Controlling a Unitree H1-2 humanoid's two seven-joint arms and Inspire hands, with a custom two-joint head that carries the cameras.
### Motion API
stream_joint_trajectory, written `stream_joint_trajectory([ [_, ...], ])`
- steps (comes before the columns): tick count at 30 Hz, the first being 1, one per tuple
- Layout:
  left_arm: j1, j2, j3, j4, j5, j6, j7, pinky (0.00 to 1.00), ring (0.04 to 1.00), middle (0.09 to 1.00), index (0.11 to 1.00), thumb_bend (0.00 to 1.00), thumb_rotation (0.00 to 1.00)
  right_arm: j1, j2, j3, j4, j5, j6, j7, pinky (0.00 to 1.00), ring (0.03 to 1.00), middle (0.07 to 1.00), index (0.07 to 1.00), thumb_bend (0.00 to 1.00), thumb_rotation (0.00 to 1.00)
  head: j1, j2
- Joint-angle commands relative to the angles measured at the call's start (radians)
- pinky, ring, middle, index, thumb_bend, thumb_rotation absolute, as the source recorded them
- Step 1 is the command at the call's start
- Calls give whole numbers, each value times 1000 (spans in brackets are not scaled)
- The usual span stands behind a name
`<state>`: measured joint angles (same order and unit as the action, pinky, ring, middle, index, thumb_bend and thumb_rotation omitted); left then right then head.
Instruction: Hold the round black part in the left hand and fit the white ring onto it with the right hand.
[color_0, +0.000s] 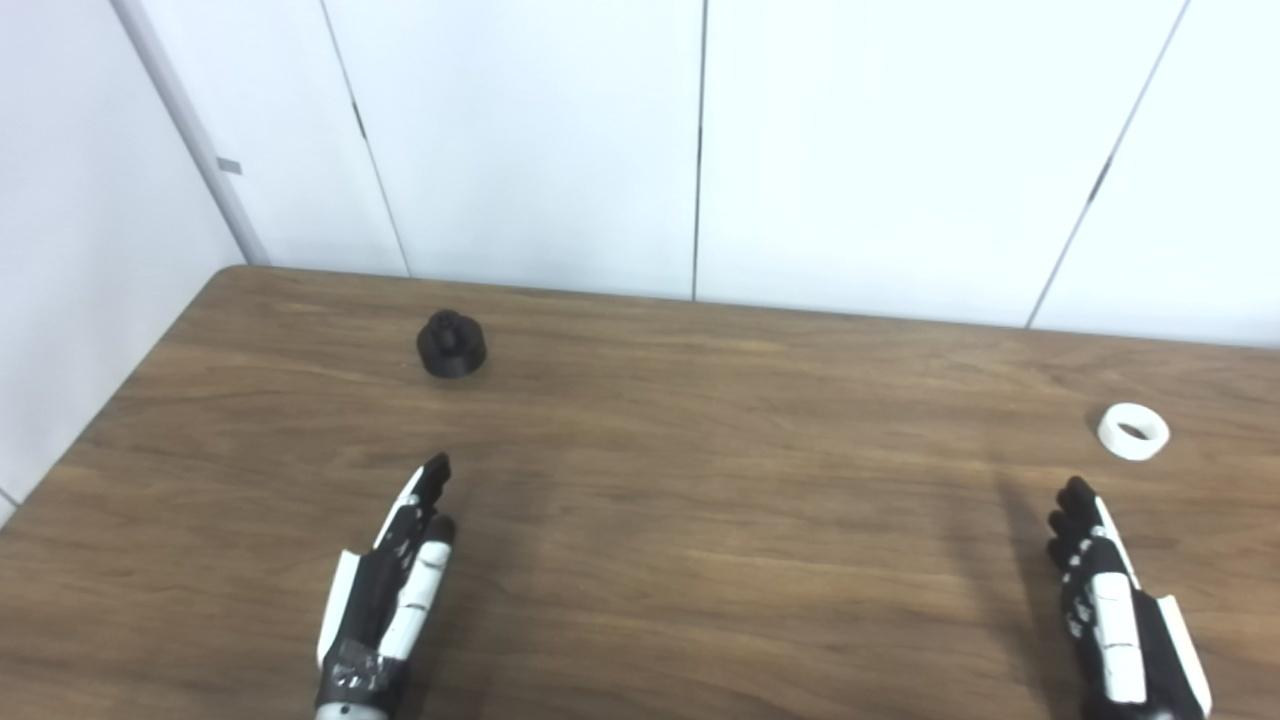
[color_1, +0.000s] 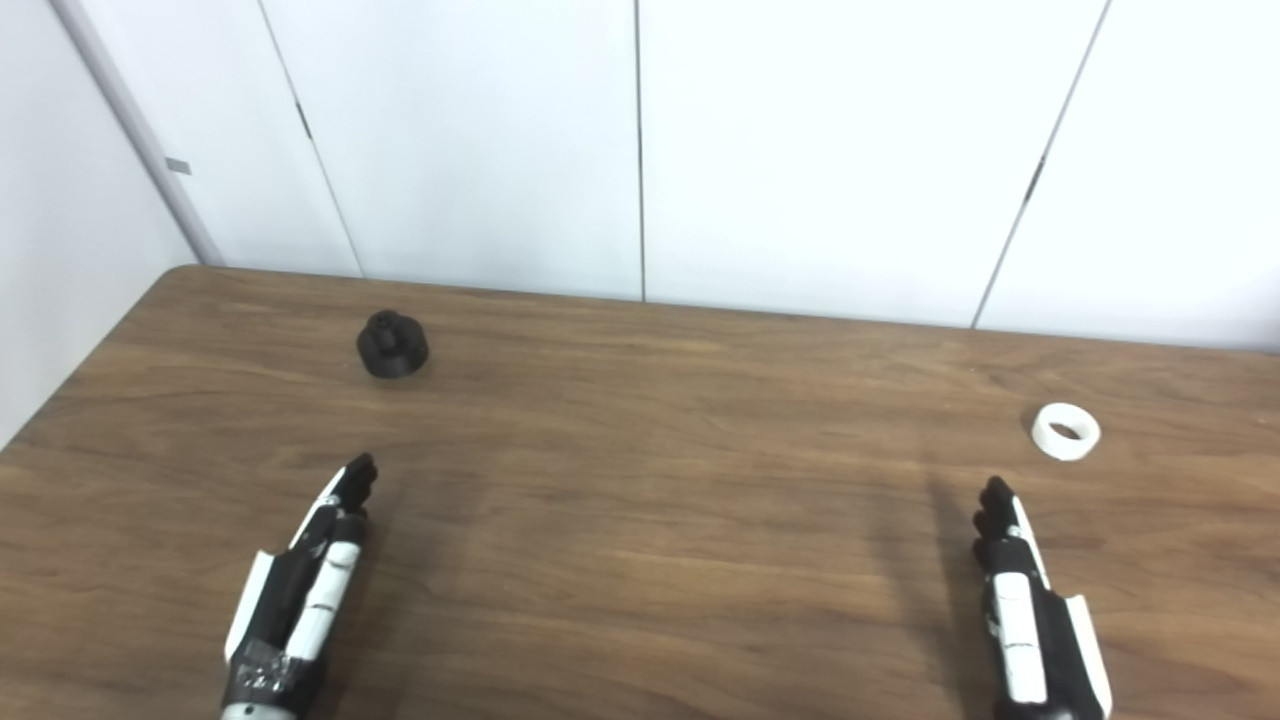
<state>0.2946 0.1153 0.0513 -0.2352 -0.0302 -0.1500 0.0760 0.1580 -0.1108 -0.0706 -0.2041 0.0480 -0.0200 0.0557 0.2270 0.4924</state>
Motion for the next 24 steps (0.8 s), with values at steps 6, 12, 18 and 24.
stream_joint_trajectory([
  [6,14,-76,-26,40,25,-31,20,1000,996,963,960,532,772,30,-18,-8,-2,17,-21,21,1000,1000,1000,1000,404,1000,8,-1],
  [12,18,-77,-32,33,33,-25,23,1000,1000,964,964,481,722,28,-15,-8,-7,19,-13,25,1000,1000,997,1000,397,1000,2,-1],
  [18,17,-79,-33,22,105,-33,63,1000,986,949,958,537,470,22,-18,-11,-11,17,-8,27,1000,1000,997,999,394,1000,-1,-1],
  [24,-6,-54,-19,-66,231,47,100,973,967,942,942,729,357,16,-20,-17,-19,17,5,26,1000,1000,995,995,406,1000,3,3],
])
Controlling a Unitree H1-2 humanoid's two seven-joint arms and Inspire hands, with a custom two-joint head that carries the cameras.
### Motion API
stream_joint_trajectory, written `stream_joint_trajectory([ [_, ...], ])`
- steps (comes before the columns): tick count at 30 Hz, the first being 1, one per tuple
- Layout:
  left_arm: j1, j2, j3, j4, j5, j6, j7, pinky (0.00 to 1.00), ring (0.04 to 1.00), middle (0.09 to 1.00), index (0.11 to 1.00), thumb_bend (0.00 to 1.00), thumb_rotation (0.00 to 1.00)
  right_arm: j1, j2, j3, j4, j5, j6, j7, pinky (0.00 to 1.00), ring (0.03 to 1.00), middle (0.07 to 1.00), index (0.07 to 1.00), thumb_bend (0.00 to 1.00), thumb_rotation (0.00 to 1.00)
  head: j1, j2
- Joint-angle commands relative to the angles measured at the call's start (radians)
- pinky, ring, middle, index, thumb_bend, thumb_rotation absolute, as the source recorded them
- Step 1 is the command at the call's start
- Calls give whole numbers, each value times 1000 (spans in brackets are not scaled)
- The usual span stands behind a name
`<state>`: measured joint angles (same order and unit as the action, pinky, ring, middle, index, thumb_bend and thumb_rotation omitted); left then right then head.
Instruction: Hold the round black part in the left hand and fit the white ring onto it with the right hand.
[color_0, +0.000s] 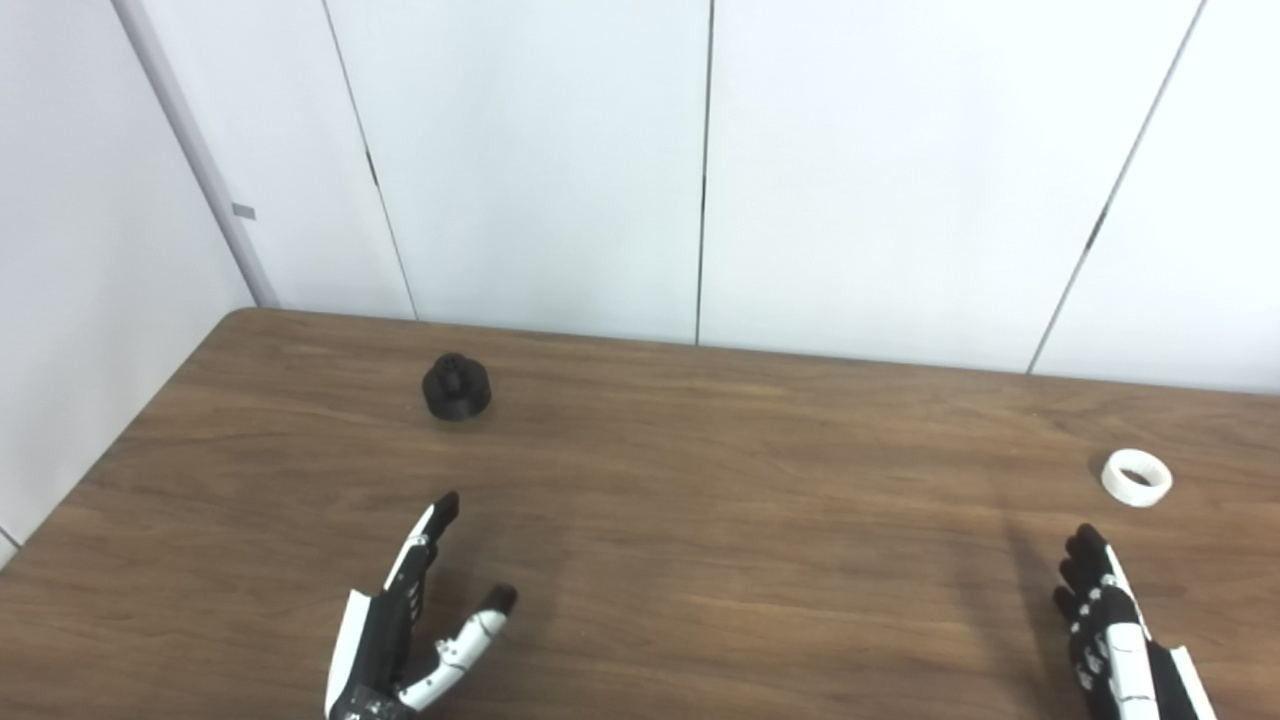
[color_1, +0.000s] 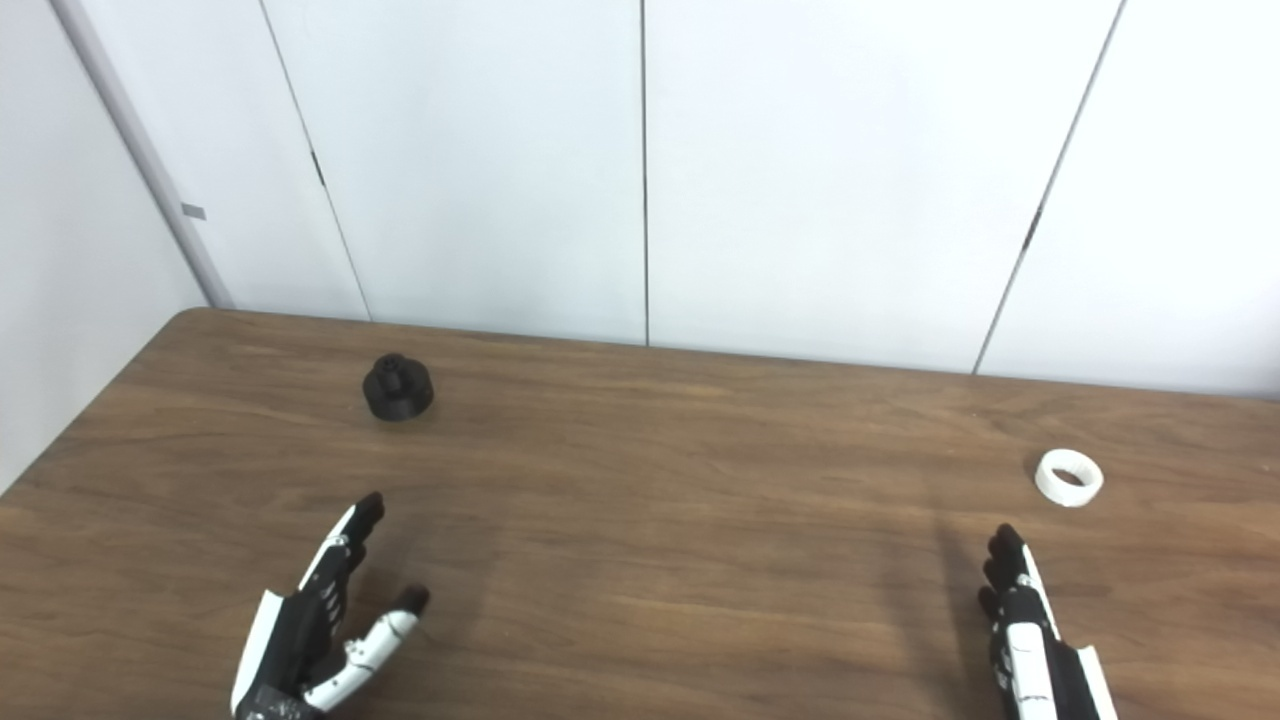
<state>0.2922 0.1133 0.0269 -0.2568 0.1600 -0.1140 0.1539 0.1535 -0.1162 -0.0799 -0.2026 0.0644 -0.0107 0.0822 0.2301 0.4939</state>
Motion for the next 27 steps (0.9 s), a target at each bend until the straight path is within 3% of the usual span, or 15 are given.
stream_joint_trajectory([
  [1,-16,-43,11,-59,58,30,24,986,967,940,940,763,342,18,-16,-8,-19,2,-5,0,1000,1000,995,995,405,1000,2,-1],
  [7,-87,-4,50,-124,137,132,31,989,969,942,935,870,283,9,-14,-12,-14,1,-1,-1,1000,1000,996,995,384,1000,8,-1],
  [12,-148,34,80,-160,197,236,1,995,980,964,942,881,313,7,-12,-10,-23,-7,11,-2,1000,1000,996,996,380,1000,12,-1],
  [17,-212,62,104,-170,249,354,-33,997,999,995,944,921,417,6,-17,-9,-35,-10,24,1,1000,1000,998,1000,353,1000,12,-1],
  [27,-324,149,125,-42,295,373,-35,1000,1000,970,912,941,445,4,-19,-12,-55,-10,32,5,1000,1000,993,994,355,1000,4,5],
])
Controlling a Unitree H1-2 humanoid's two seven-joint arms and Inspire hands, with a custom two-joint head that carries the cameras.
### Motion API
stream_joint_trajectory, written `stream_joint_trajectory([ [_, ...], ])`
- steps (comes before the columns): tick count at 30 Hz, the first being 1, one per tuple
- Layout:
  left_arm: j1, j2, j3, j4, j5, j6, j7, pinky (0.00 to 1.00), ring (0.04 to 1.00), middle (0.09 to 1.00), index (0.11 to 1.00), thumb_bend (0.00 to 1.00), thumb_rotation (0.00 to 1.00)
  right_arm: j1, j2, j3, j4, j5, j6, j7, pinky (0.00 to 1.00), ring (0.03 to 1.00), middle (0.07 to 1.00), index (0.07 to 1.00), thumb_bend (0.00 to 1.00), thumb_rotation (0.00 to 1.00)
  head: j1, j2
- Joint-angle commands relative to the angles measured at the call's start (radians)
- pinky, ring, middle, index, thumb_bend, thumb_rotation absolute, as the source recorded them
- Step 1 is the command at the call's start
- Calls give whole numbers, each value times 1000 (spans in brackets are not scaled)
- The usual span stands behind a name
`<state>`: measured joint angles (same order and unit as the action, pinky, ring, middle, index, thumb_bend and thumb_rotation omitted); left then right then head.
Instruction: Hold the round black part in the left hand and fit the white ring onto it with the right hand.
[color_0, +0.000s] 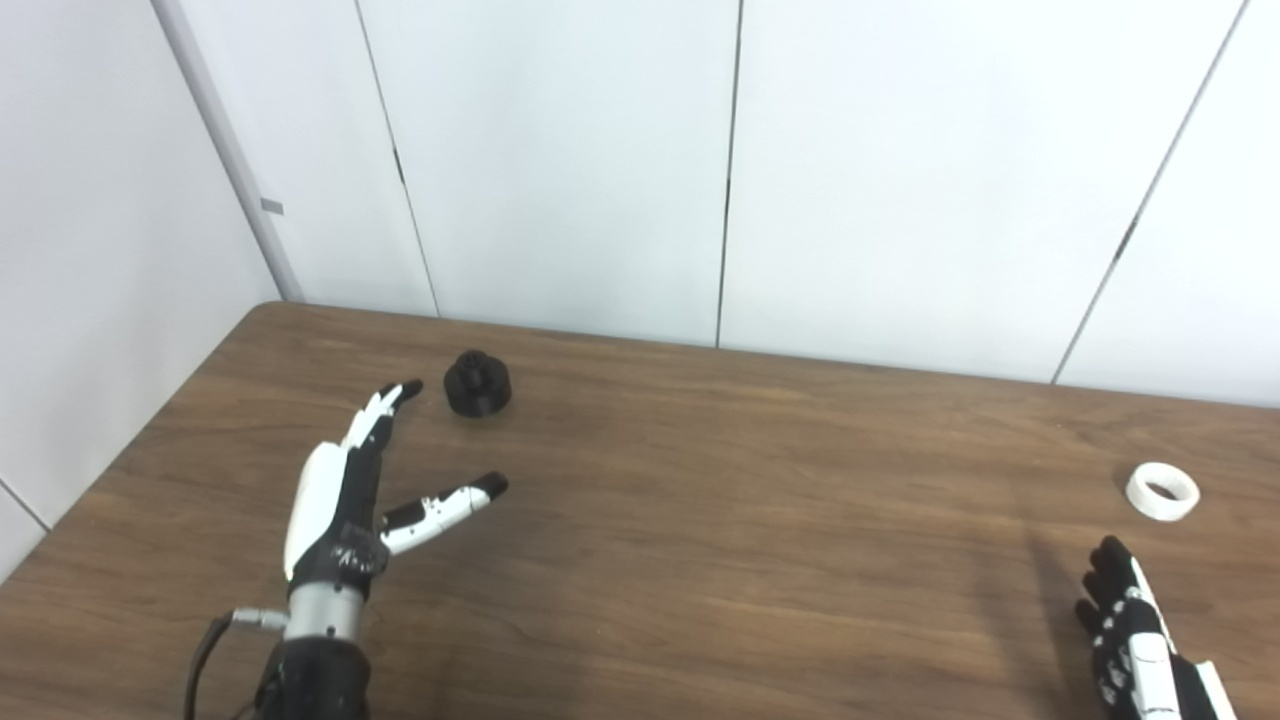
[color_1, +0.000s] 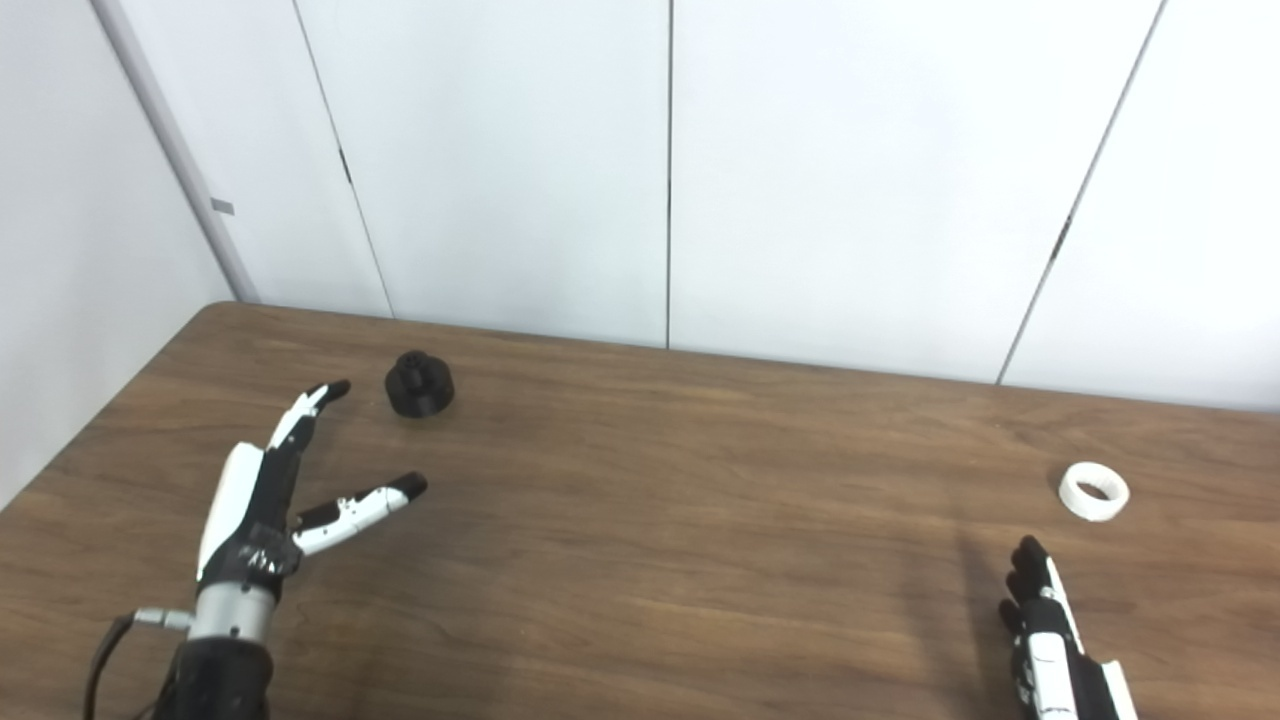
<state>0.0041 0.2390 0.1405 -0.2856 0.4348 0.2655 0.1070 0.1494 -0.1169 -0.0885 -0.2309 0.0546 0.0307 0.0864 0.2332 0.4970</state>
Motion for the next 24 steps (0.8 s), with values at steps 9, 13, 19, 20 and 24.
stream_joint_trajectory([
  [9,-137,98,6,173,80,-10,38,1000,1000,969,895,950,445,12,-13,-2,-50,-3,-1,1,1000,1000,991,994,359,1000,-1,6],
  [13,-192,117,6,251,79,4,31,1000,1000,967,890,958,451,16,-14,1,-55,-15,1,-2,1000,1000,989,992,370,1000,-1,10],
  [19,-278,143,1,354,77,19,22,1000,1000,959,888,983,460,18,-11,2,-65,-30,11,-6,1000,1000,987,985,362,1000,-4,11],
  [20,-294,147,-3,371,81,27,21,1000,1000,959,888,988,469,17,-11,2,-67,-34,12,-7,1000,1000,986,984,357,1000,-4,11],
  [24,-350,161,-24,422,84,55,14,1000,1000,958,877,987,467,14,-11,0,-66,-41,5,-7,1000,992,976,980,347,1000,-3,11],
])
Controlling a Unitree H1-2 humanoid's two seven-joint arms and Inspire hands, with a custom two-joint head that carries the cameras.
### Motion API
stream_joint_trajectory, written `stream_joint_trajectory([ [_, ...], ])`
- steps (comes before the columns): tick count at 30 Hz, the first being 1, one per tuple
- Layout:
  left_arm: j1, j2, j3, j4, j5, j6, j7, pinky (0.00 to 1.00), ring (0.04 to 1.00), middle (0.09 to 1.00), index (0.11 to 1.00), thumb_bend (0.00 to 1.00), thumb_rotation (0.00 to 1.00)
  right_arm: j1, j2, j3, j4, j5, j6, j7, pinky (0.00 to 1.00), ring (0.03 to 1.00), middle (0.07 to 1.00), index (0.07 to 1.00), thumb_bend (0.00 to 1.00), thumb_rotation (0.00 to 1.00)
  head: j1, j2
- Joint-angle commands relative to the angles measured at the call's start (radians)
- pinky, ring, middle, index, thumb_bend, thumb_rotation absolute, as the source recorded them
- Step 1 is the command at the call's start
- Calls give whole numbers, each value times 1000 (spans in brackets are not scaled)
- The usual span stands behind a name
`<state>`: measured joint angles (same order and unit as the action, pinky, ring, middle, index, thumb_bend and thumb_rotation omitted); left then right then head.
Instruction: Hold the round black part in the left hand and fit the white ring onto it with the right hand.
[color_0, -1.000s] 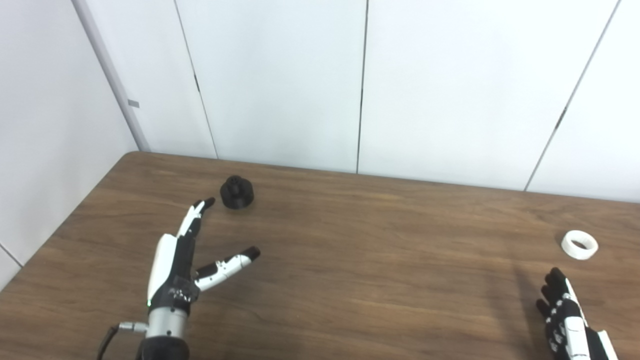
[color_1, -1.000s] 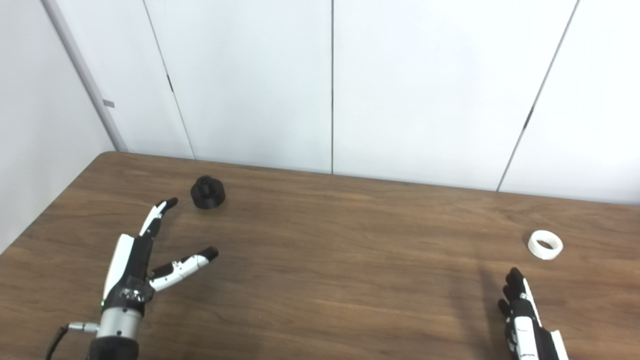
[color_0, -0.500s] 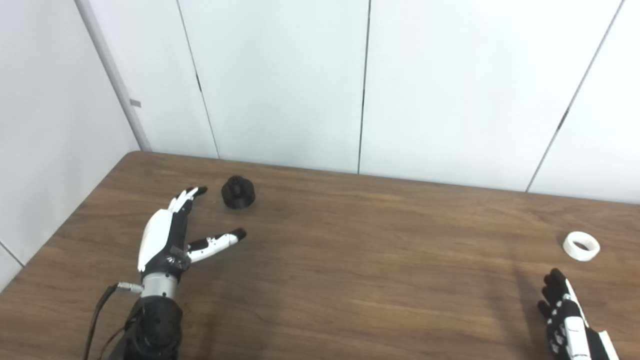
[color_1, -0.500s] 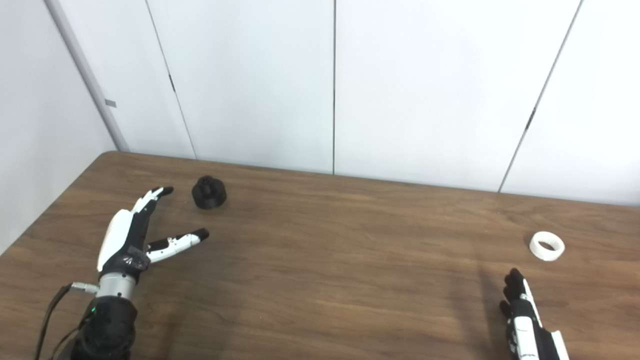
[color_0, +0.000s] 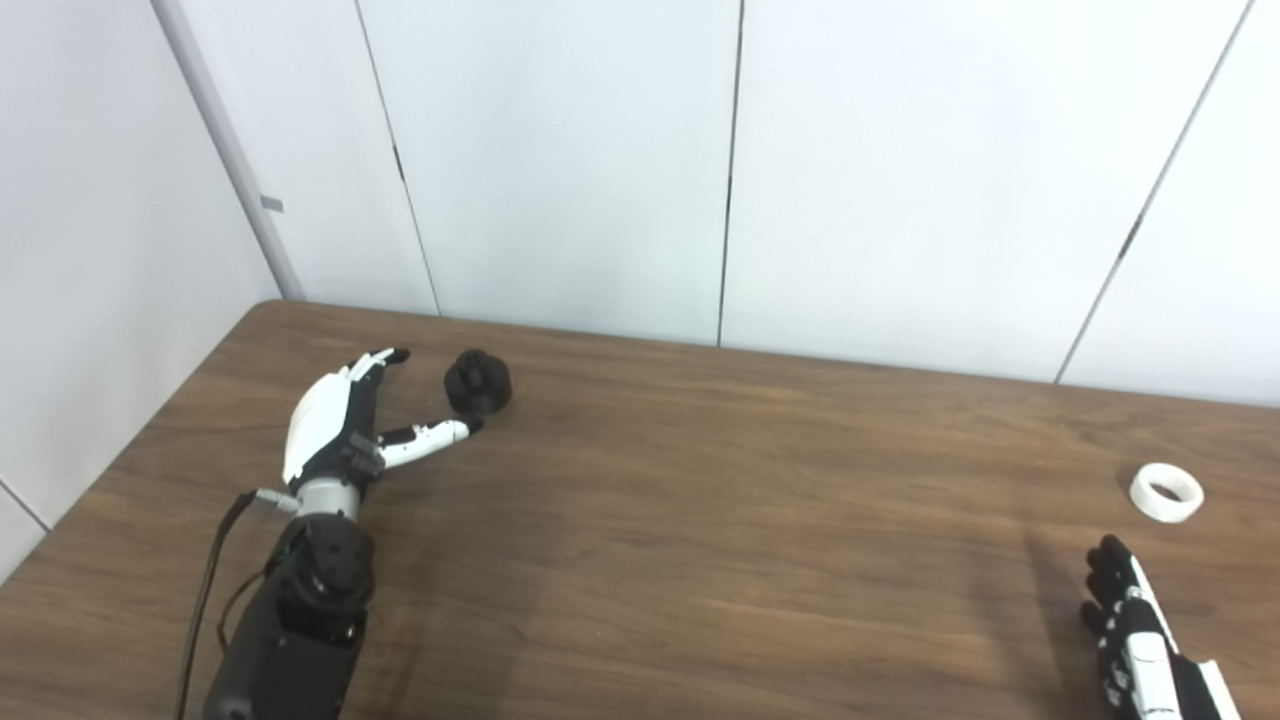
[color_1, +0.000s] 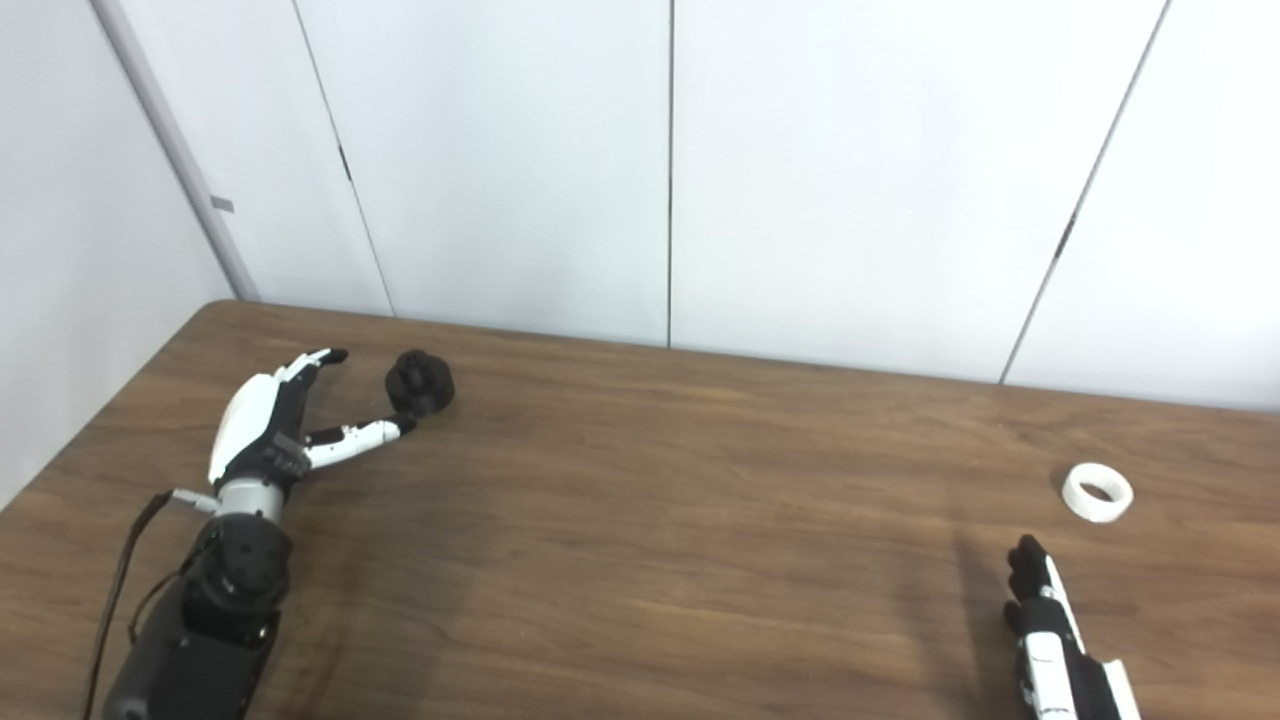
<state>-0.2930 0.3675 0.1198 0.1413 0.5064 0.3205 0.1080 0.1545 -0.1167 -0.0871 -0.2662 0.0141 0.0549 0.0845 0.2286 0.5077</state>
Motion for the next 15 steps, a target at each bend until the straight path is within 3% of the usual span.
stream_joint_trajectory([
  [1,-67,36,-10,9,12,3,11,1000,1000,956,874,985,464,9,-11,-2,-31,-3,-21,-6,1000,989,974,980,344,1000,-1,0],
  [15,-222,58,-87,191,-1,32,-7,1000,1000,961,851,960,409,20,-14,-4,-44,3,-14,1,1000,994,975,976,326,1000,-7,4],
])
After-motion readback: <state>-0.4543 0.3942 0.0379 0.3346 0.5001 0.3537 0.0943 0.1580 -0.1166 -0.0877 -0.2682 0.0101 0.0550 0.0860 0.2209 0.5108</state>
